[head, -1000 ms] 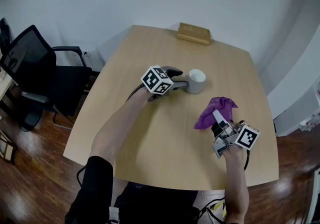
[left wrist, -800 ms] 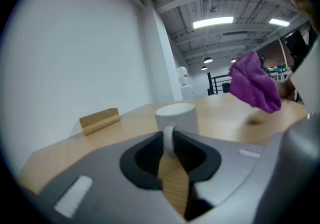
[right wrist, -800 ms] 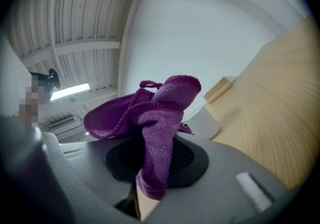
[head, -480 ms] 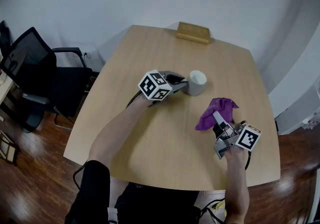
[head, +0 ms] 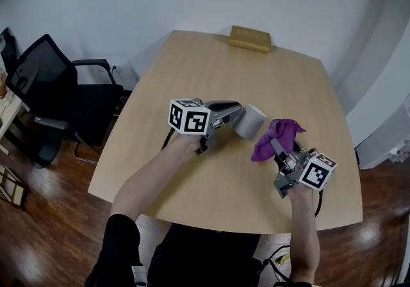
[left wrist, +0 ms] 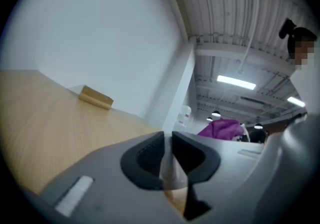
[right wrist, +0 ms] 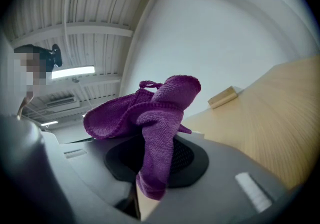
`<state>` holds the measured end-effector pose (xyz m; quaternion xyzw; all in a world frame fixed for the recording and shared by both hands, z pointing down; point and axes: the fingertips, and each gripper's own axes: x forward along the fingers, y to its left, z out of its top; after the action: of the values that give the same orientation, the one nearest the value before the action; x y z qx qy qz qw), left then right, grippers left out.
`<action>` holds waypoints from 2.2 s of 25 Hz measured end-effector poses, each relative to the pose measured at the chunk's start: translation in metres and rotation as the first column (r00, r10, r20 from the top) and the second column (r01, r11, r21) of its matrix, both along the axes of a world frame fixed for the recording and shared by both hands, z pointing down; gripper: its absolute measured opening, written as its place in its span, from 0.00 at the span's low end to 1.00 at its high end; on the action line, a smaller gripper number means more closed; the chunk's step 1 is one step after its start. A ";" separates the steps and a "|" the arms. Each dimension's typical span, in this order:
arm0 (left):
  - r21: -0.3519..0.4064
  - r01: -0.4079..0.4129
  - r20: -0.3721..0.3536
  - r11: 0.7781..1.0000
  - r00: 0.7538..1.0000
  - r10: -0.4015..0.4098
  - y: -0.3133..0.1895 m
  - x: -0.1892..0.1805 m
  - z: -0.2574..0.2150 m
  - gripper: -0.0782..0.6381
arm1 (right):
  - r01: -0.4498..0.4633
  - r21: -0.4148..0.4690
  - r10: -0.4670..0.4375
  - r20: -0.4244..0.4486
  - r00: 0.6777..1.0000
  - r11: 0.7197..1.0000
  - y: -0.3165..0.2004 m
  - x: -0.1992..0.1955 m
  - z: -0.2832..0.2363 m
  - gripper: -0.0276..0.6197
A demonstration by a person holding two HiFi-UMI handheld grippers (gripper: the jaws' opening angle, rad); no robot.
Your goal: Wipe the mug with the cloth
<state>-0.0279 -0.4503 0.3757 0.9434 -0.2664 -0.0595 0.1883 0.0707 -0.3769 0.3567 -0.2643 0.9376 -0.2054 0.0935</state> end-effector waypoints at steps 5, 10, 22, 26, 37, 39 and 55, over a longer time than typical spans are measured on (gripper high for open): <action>0.037 -0.071 0.143 0.997 0.988 0.065 0.036 0.011 0.011 0.21 | 0.006 0.042 -0.004 -0.031 0.999 0.999 0.012 -0.012 -0.004 0.17; 0.091 -0.199 0.406 0.976 0.902 0.146 0.065 0.027 0.035 0.22 | -0.011 0.025 0.012 -0.018 1.000 1.000 0.015 -0.002 0.000 0.17; 0.131 -0.215 0.594 0.968 0.799 0.097 0.049 0.039 0.068 0.23 | -0.028 0.010 0.028 0.007 1.000 1.000 0.014 0.009 0.003 0.17; 0.102 -0.203 0.510 0.974 0.851 0.124 0.055 0.040 0.059 0.22 | -0.043 0.008 0.043 0.012 0.999 0.999 0.014 0.016 0.003 0.17; -0.052 -0.045 0.078 0.998 0.996 0.049 0.067 0.038 0.016 0.22 | -0.145 0.238 0.187 -0.166 0.968 0.960 0.024 -0.006 -0.031 0.17; -0.035 -0.045 0.050 0.998 0.998 0.047 0.073 0.045 0.006 0.22 | -0.179 0.374 0.283 -0.246 0.927 0.910 0.019 -0.014 -0.046 0.17; 0.030 -0.149 -0.253 0.988 0.956 0.152 0.087 0.041 -0.030 0.20 | -0.176 0.285 0.257 -0.281 0.925 0.942 0.020 -0.020 -0.022 0.17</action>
<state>0.0134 -0.3632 0.3455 0.9465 -0.1671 -0.1670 0.2197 0.0507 -0.3565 0.3349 -0.3822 0.9237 -0.0272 -0.0015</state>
